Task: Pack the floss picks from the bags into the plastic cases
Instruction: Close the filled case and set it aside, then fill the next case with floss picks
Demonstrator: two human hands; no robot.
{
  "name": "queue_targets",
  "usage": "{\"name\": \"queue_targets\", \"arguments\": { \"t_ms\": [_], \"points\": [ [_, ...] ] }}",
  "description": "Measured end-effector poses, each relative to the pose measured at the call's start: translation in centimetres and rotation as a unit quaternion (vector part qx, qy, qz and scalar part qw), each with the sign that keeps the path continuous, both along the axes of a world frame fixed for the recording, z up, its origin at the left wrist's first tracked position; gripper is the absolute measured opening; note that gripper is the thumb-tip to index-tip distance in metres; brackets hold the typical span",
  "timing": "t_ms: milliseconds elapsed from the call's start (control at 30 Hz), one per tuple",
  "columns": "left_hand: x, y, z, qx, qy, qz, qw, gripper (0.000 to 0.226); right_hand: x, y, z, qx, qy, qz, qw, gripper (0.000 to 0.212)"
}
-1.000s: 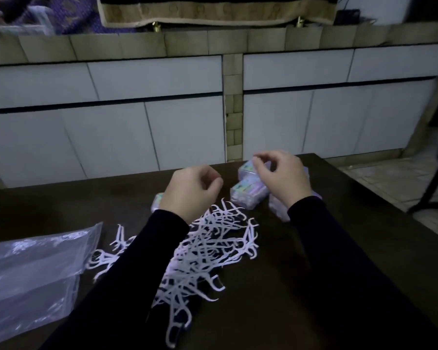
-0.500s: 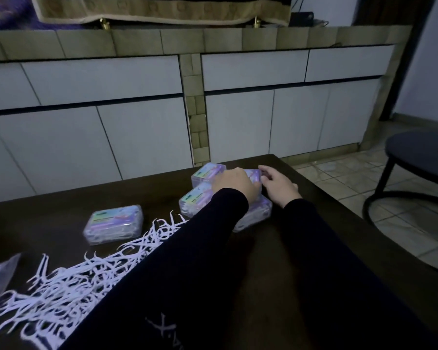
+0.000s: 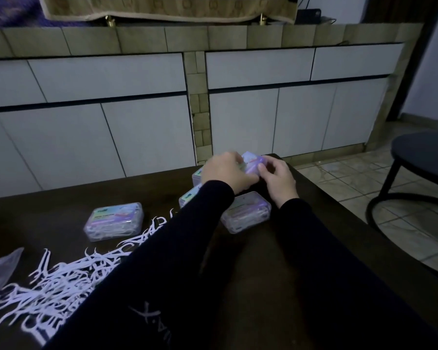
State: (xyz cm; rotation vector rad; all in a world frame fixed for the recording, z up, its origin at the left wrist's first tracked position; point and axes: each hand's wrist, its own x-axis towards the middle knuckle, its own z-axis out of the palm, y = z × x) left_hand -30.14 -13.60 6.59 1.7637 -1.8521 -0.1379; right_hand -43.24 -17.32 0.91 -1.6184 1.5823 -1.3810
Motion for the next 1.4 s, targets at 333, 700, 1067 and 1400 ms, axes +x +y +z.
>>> {"name": "queue_targets", "arguments": {
  "t_ms": [333,700,1067,1400],
  "points": [
    [12.8,6.4,0.5,-0.058,0.246,-0.063,0.966,0.038,6.1,6.8,5.2,-0.084,0.107,0.154,0.979,0.034],
    [24.3,13.6,-1.9,0.05,0.245,-0.089,0.964,0.025,16.0,10.1,2.0,0.065,0.09,0.392,0.913,0.061],
    [26.2,11.0,-4.3,0.053,0.24,-0.044,0.968,0.031,19.5,7.4,1.0,0.047,0.251,0.33,0.909,0.06],
    [26.6,9.4,-4.2,0.109,0.073,-0.03,0.991,0.059,20.3,4.5,1.0,0.11,0.307,0.337,0.883,0.073]
  ]
}}
